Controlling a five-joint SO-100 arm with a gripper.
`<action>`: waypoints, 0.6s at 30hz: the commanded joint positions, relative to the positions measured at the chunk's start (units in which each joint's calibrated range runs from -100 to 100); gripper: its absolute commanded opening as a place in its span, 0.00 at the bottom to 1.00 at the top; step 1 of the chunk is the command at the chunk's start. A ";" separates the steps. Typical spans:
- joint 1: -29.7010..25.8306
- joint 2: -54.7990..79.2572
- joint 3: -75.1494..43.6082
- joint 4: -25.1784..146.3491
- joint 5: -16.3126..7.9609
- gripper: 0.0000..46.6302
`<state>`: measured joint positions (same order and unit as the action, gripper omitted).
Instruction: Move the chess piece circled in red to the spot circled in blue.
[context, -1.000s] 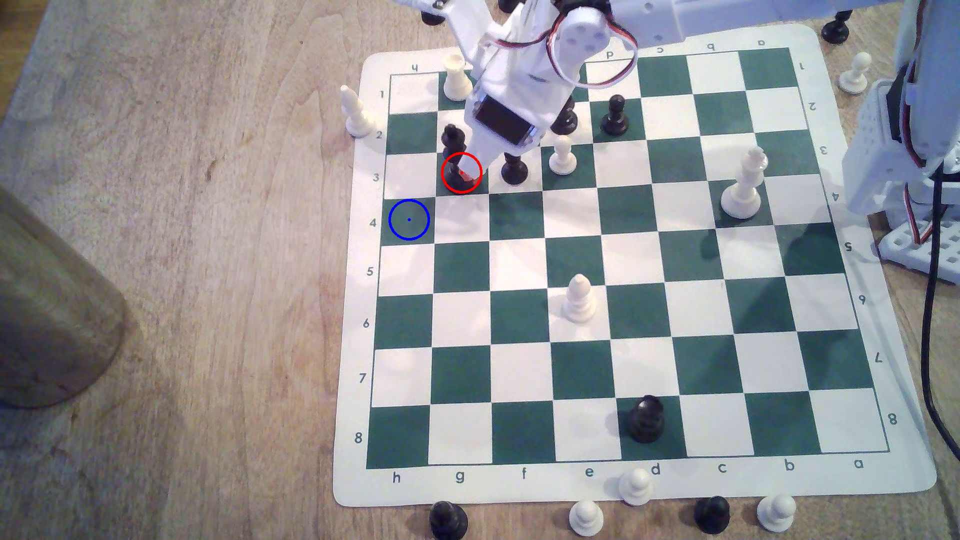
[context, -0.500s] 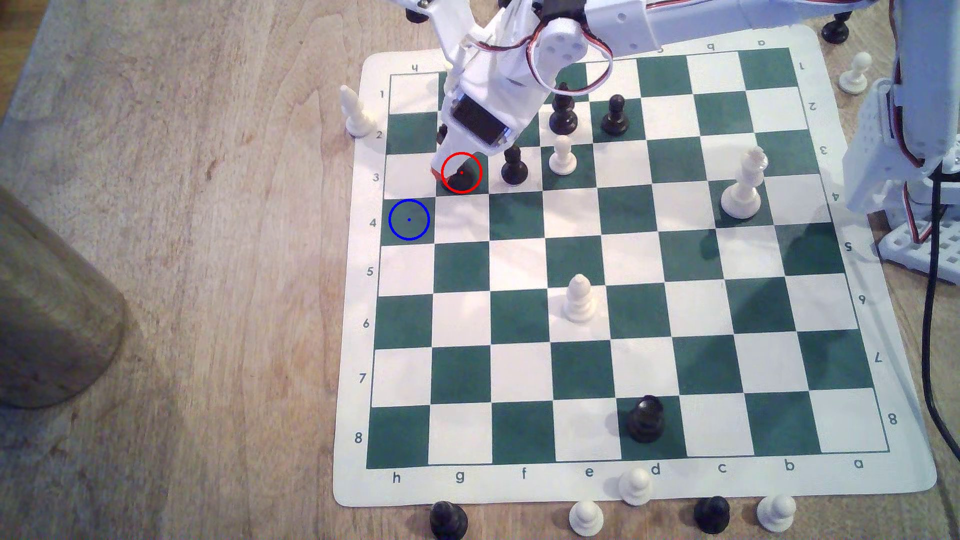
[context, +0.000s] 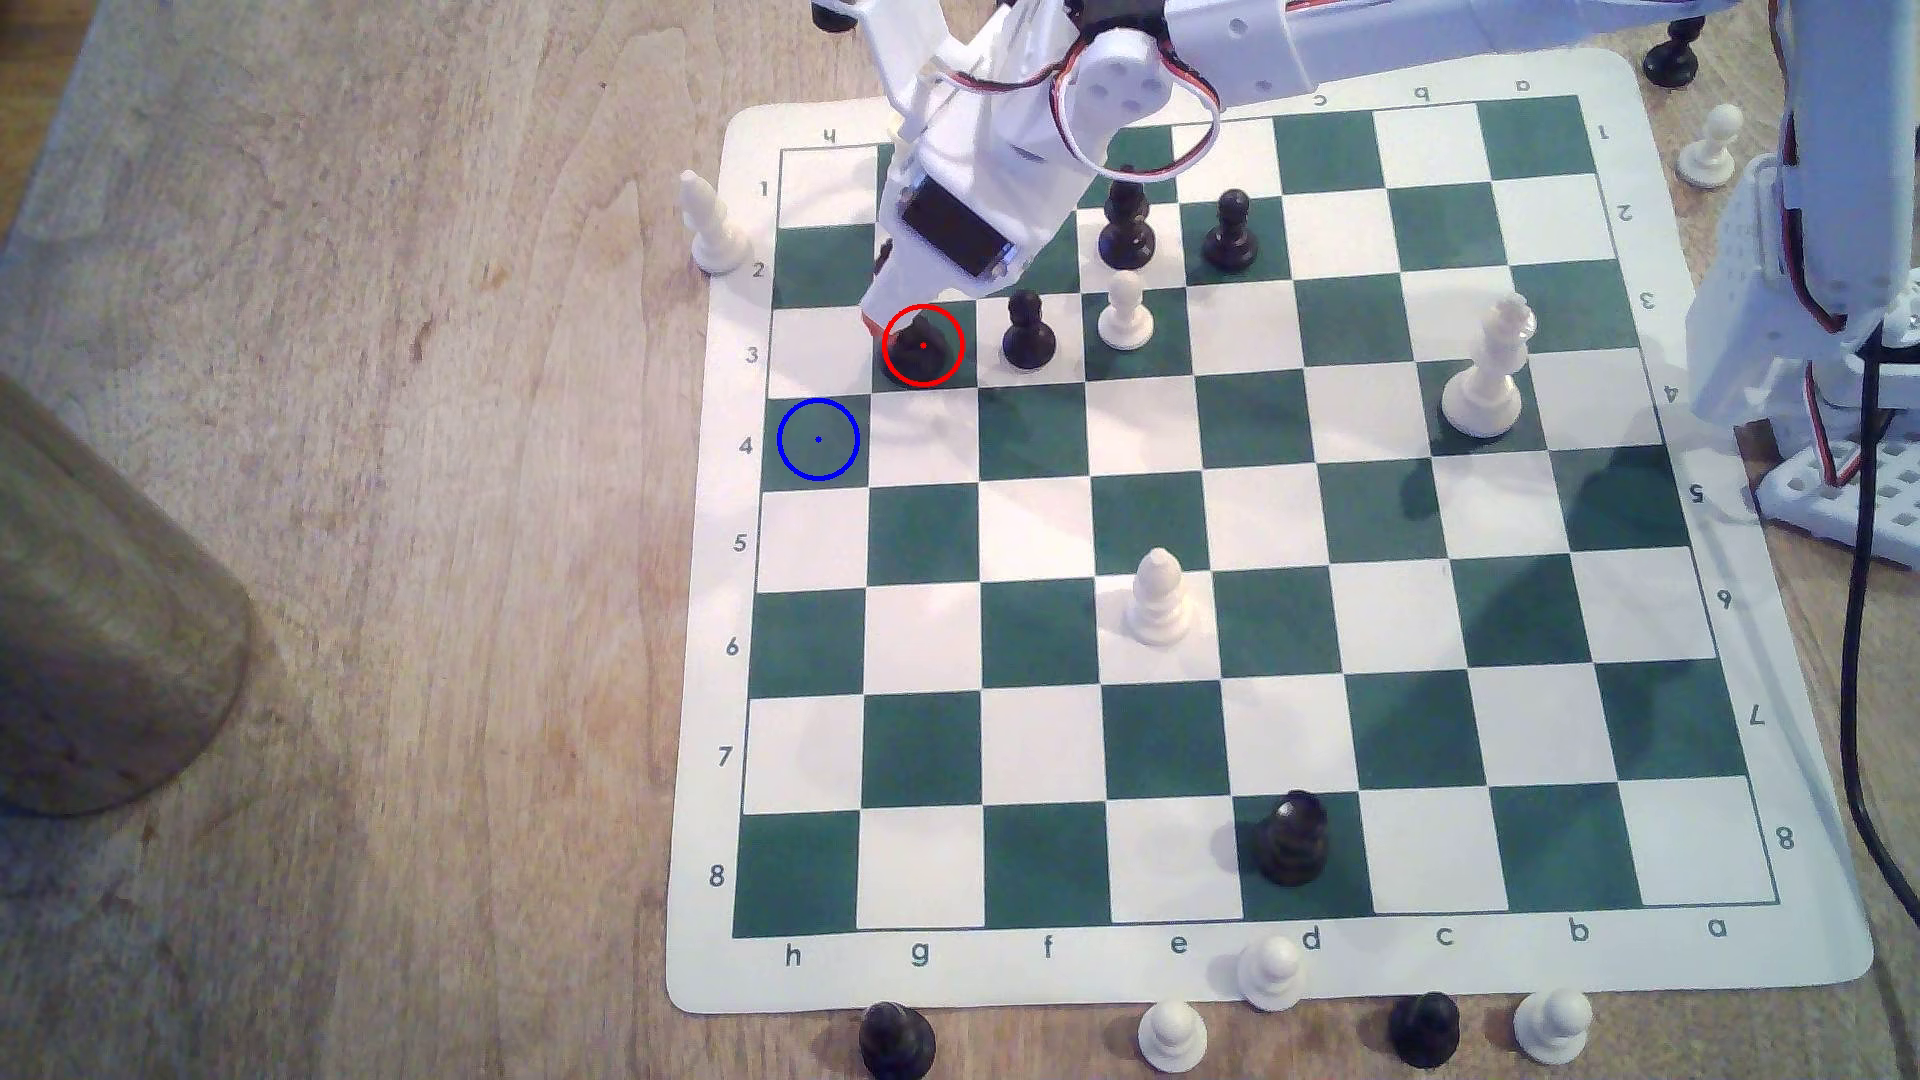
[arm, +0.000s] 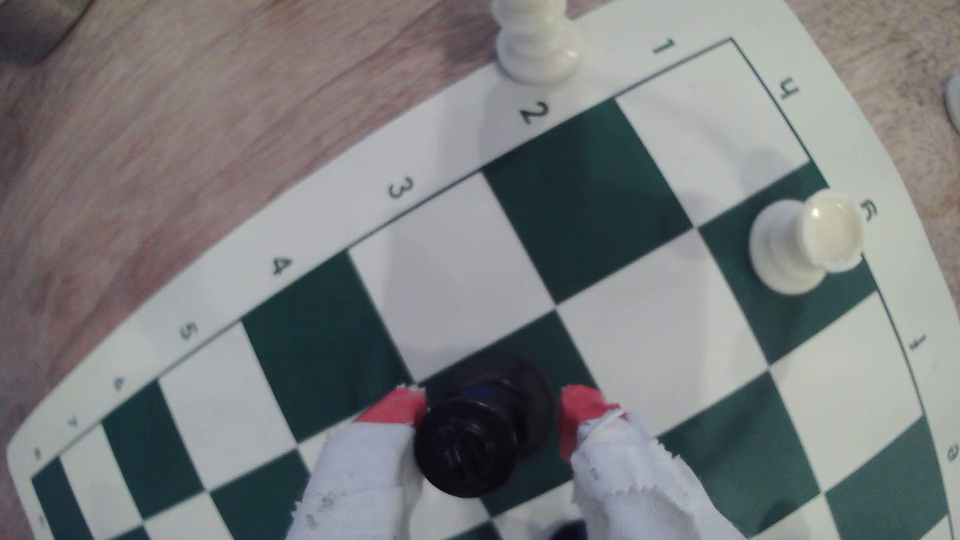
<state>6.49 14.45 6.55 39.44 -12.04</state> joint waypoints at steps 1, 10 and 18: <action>-0.43 -2.99 -4.10 -0.95 -0.20 0.26; -0.66 -3.76 -3.92 -0.62 0.05 0.06; -0.66 -8.68 -3.92 1.02 0.10 0.05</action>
<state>6.42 14.37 6.55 39.44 -12.04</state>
